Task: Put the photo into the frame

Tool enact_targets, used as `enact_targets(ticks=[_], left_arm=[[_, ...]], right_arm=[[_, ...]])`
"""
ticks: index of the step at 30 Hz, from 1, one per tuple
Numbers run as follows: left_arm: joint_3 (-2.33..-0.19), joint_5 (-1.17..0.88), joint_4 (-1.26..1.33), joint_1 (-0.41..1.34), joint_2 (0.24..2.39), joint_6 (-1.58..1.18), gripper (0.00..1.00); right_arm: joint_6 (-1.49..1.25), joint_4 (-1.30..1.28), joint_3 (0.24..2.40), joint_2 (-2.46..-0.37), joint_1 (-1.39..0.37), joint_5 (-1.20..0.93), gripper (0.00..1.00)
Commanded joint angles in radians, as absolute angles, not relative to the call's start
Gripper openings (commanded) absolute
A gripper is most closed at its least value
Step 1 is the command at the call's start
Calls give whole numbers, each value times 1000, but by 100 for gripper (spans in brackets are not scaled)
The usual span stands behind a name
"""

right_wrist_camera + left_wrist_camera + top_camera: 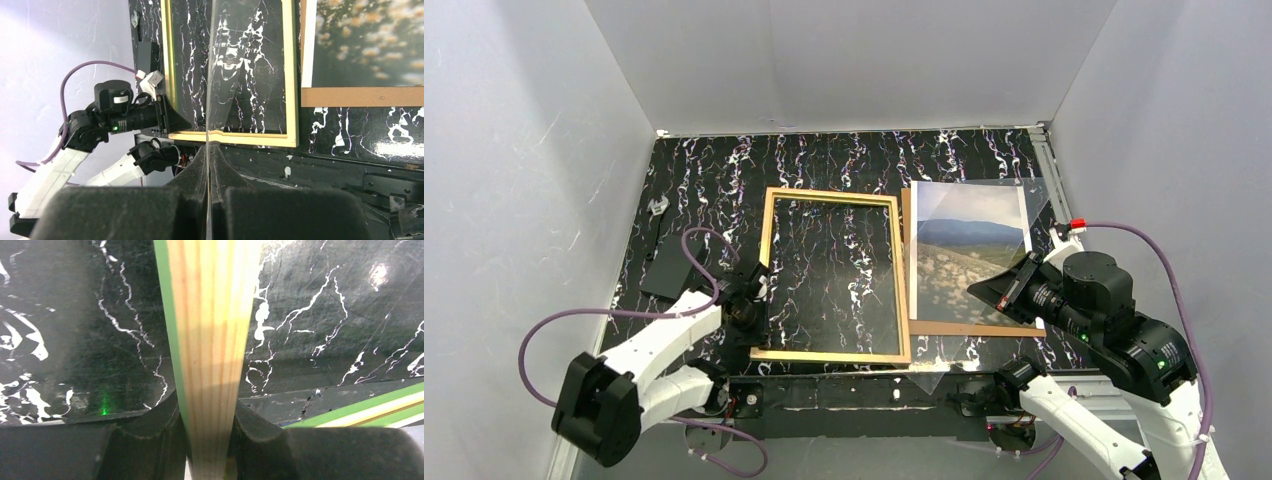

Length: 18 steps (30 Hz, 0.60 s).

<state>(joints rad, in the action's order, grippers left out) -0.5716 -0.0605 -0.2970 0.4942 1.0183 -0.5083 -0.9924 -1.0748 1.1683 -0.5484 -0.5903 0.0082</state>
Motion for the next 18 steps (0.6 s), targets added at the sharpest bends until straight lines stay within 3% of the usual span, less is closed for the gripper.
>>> enact_targets(ticks=[1, 11, 12, 18], left_arm=[[-559, -126, -317, 486, 1133, -534, 0], [-553, -136, -281, 486, 1252, -525, 0], [-559, -125, -293, 486, 1249, -522, 6], [-631, -102, -380, 486, 1236, -502, 61]], right_arm=[[-1002, -1018, 1172, -537, -590, 11, 1], [-1009, -1003, 1155, -542, -591, 7, 1], [-1009, -1005, 1156, -544, -591, 7, 1], [-1006, -1003, 1156, -554, -591, 7, 1]])
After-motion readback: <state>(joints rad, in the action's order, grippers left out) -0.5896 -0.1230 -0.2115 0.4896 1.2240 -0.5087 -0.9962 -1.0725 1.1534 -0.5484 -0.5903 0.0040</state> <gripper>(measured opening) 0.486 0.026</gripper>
